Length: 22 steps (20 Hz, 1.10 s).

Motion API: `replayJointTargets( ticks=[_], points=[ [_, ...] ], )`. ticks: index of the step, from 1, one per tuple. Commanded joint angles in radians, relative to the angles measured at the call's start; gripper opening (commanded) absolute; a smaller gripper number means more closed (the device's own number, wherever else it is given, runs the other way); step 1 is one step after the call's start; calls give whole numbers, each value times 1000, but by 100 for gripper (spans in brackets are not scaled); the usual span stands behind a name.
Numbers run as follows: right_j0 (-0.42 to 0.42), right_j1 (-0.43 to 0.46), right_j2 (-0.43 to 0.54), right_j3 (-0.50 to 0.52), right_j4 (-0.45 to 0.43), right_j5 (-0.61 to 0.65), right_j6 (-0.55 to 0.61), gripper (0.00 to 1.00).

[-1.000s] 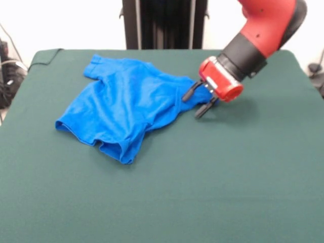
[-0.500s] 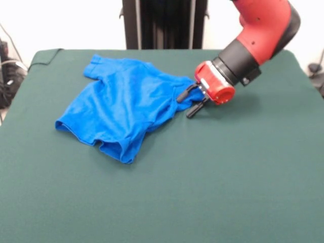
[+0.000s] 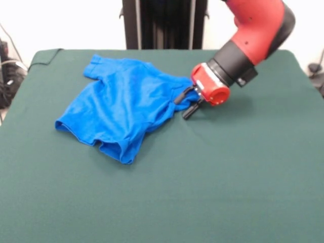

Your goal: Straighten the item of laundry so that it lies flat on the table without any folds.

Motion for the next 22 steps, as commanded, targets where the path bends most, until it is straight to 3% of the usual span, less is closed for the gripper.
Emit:
replayJointTargets(
  ticks=[1,2,6,10,17,20,22],
  points=[
    [-387,-193,641,124,-159,-333,46,100],
    [-513,-245,772,166,-284,-394,12,100],
    [-770,-274,1022,202,-525,-404,-57,100],
    [-903,-258,1159,202,-654,-348,-77,100],
    [-966,-230,1241,180,-744,-263,-49,100],
    [-950,-209,1238,145,-754,-221,-52,100],
    [-873,-224,1179,117,-730,-215,-6,100]
  ],
)
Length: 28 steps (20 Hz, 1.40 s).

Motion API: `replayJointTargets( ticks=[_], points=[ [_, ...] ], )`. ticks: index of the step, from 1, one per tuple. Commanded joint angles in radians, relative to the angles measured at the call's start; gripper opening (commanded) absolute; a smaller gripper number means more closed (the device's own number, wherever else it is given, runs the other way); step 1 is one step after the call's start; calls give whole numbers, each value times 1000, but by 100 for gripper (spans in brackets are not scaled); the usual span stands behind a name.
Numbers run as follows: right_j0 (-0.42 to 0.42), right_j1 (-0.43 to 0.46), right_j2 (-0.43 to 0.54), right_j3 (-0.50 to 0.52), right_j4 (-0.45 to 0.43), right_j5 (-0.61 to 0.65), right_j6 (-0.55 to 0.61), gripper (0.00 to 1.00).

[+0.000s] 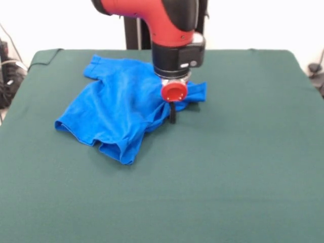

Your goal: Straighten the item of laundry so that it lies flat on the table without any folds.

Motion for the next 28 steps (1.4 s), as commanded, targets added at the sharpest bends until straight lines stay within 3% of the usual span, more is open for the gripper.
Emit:
replayJointTargets(
  ticks=[1,5,7,8,9,11,13,16,23,28],
  points=[
    [111,391,288,-95,-21,-244,3,100],
    [300,365,128,-144,84,-213,128,100],
    [448,363,-12,-190,162,-162,207,100],
    [582,390,-150,-246,230,-91,280,100],
    [611,399,-176,-256,256,-75,294,100],
    [805,498,-407,-370,355,106,412,100],
    [899,571,-530,-436,424,238,490,100],
    [952,606,-583,-469,504,338,552,100],
    [964,557,-532,-402,602,286,507,100],
    [992,562,-546,-416,628,334,537,100]
  ],
)
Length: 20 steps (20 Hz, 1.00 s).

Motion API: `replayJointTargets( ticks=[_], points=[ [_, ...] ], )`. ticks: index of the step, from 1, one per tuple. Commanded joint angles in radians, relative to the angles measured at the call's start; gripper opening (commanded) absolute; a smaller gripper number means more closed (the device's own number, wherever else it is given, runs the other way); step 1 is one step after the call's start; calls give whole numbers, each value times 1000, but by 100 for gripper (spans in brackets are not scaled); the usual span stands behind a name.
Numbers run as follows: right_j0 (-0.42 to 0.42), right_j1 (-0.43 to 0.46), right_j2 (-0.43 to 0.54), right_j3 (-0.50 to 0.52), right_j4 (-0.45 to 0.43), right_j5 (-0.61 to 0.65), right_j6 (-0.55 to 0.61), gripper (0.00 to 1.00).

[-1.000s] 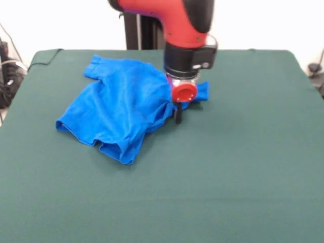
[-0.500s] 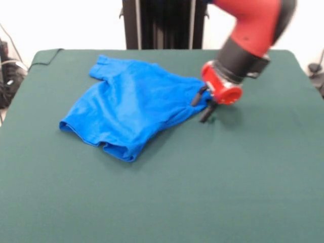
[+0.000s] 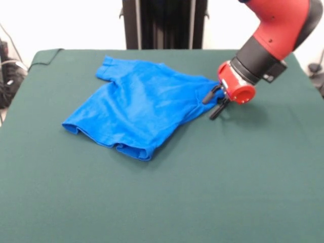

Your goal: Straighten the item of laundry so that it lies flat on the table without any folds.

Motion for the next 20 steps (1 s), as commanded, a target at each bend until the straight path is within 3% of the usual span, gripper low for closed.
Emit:
replayJointTargets(
  ticks=[1,4,9,20],
  points=[
    [81,107,215,-101,165,138,326,100],
    [110,124,188,-108,184,150,354,100],
    [100,84,267,-41,238,6,312,100],
    [113,82,279,-28,293,33,302,100]
  ],
)
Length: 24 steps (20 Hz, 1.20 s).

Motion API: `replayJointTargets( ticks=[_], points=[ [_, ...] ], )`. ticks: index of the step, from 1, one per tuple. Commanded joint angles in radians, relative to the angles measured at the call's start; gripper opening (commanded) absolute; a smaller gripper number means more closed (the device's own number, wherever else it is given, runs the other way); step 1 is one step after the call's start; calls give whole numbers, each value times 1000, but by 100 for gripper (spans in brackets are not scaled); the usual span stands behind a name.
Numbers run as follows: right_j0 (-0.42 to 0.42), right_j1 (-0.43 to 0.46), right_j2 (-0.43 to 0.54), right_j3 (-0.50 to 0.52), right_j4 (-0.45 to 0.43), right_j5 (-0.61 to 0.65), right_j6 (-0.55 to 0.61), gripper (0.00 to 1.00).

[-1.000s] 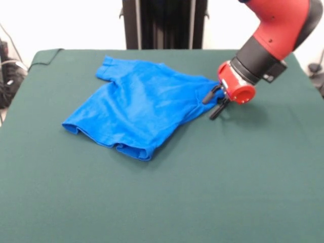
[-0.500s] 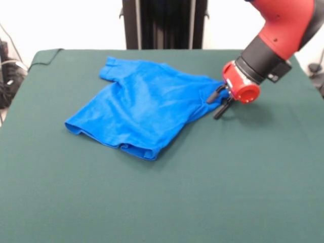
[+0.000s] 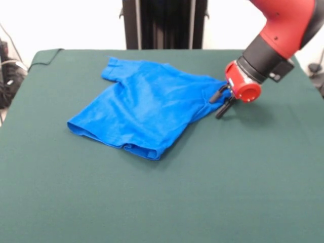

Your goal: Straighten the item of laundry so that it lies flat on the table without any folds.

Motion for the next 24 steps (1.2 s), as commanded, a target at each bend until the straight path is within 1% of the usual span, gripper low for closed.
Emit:
replayJointTargets(
  ticks=[1,5,7,8,11,13,15,19,20,21,22,24],
  points=[
    [76,63,303,-49,163,22,300,100],
    [53,30,362,-10,189,-58,262,100],
    [48,18,377,1,195,-66,250,100],
    [59,24,360,-8,197,-35,263,100],
    [69,23,355,-10,205,-8,271,100],
    [82,31,337,-26,211,36,295,100],
    [98,46,313,-49,216,83,328,100],
    [138,103,226,-126,207,215,419,100],
    [153,133,180,-160,192,269,443,100],
    [162,150,153,-176,185,291,447,100],
    [180,189,89,-213,155,359,452,100],
    [190,209,56,-219,145,377,445,100]
  ],
)
